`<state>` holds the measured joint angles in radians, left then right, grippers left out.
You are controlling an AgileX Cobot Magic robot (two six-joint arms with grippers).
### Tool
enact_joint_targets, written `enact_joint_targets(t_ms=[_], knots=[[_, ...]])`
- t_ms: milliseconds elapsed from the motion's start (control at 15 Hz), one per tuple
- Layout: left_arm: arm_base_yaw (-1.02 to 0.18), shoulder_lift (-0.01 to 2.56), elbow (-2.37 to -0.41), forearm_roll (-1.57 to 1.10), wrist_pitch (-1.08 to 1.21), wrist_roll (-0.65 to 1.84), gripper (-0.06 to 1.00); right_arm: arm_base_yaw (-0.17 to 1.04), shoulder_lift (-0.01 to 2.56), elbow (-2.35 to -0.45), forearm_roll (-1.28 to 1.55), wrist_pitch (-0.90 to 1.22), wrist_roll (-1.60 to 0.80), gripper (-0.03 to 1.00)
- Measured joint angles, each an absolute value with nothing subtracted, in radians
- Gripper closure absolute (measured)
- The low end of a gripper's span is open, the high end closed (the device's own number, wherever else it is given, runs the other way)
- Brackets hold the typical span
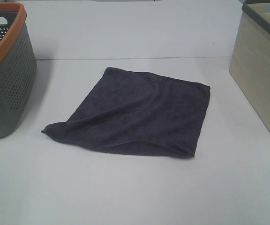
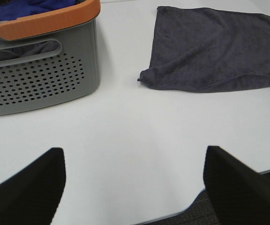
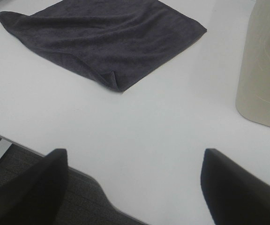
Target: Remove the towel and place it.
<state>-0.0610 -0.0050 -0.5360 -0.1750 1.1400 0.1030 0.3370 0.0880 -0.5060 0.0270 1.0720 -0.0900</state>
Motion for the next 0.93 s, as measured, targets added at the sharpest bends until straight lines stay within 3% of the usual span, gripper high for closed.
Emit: enact_joint_targets(t_ms=[933], knots=[[-0.061, -0.005, -0.497, -0.162, 1.045, 0.095, 0.18, 0.337, 0.066, -0.505, 0.050, 1.072, -0.091, 0.20]])
